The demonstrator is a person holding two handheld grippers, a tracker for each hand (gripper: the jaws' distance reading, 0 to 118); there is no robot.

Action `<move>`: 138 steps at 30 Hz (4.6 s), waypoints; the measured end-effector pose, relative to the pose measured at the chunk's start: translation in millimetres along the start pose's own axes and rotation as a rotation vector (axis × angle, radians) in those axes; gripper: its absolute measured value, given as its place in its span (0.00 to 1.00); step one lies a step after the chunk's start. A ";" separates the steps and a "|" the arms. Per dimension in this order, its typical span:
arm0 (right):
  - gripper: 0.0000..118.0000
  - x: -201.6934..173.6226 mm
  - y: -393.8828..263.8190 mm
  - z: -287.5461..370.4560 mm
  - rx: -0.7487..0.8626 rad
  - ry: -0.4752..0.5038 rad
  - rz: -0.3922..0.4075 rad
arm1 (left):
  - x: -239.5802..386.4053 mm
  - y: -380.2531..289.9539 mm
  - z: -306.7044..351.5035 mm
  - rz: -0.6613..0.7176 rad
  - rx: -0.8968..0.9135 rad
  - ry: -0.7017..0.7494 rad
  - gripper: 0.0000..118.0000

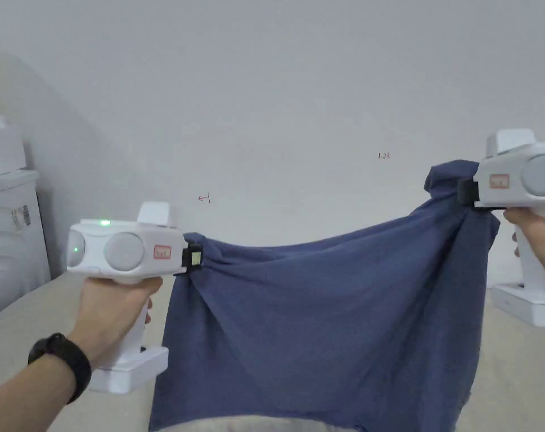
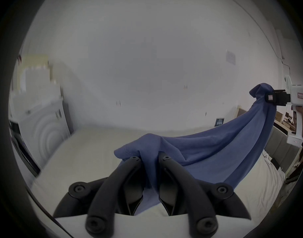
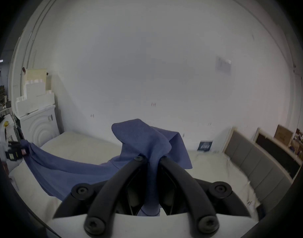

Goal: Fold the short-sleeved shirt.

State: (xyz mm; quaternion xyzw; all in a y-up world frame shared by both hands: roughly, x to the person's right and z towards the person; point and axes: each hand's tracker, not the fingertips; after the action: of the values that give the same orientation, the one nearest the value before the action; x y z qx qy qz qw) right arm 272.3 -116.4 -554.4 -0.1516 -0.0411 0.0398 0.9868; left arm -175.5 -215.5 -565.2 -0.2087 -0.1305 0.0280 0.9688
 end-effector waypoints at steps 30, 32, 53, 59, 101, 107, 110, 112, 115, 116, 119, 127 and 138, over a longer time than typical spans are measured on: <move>0.03 12.7 -470.6 354.6 -0.432 0.163 -0.400 | 32.2 -403.2 274.7 0.321 -0.284 -0.069 0.12; 0.03 12.7 -466.0 346.2 -0.417 0.157 -0.392 | 30.5 -403.7 272.4 0.312 -0.278 -0.072 0.12; 0.70 3.2 -379.3 402.8 -0.044 0.053 -0.311 | 62.2 -308.0 365.4 0.092 0.081 0.114 0.94; 0.70 -31.7 -373.6 397.3 -0.057 0.129 -0.189 | 92.1 -301.4 370.1 0.092 0.139 0.017 0.94; 0.02 -63.4 -405.5 386.7 -0.269 0.263 -0.180 | 47.5 -289.5 246.9 0.115 -0.062 0.051 0.68; 0.02 -52.9 -416.7 367.3 -0.340 0.236 -0.212 | -22.3 -287.6 95.6 0.307 -0.279 0.166 0.72; 0.02 -49.9 -421.3 360.5 -0.372 0.219 -0.216 | -35.0 -295.6 46.5 0.311 -0.352 0.240 0.70; 0.02 -48.7 -424.1 356.5 -0.392 0.203 -0.216 | -38.2 -301.4 21.9 0.246 -0.373 0.271 0.69; 0.02 -47.1 -427.3 351.8 -0.417 0.180 -0.215 | -35.3 -310.5 1.4 0.210 -0.392 0.297 0.66; 0.02 -46.5 -428.6 350.6 -0.423 0.171 -0.213 | -34.4 -315.4 -6.8 0.176 -0.423 0.298 0.66; 0.02 -44.5 -431.2 347.9 -0.442 0.160 -0.219 | -26.7 -318.8 -11.0 0.098 -0.402 0.328 0.66; 0.07 -39.4 -436.5 337.7 -0.455 0.164 -0.229 | 11.5 -325.8 -14.7 -0.126 -0.443 0.296 0.07; 0.76 25.9 -331.2 158.1 -0.379 0.180 -0.026 | -5.9 -321.7 -20.2 -0.069 -0.500 0.250 0.07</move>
State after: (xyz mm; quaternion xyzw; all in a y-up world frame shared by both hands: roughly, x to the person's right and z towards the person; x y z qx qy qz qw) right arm 305.2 -382.2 -302.2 -0.3370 0.0383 0.0051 0.9407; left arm -175.9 -517.3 -452.0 -0.4384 -0.0196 -0.0642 0.8963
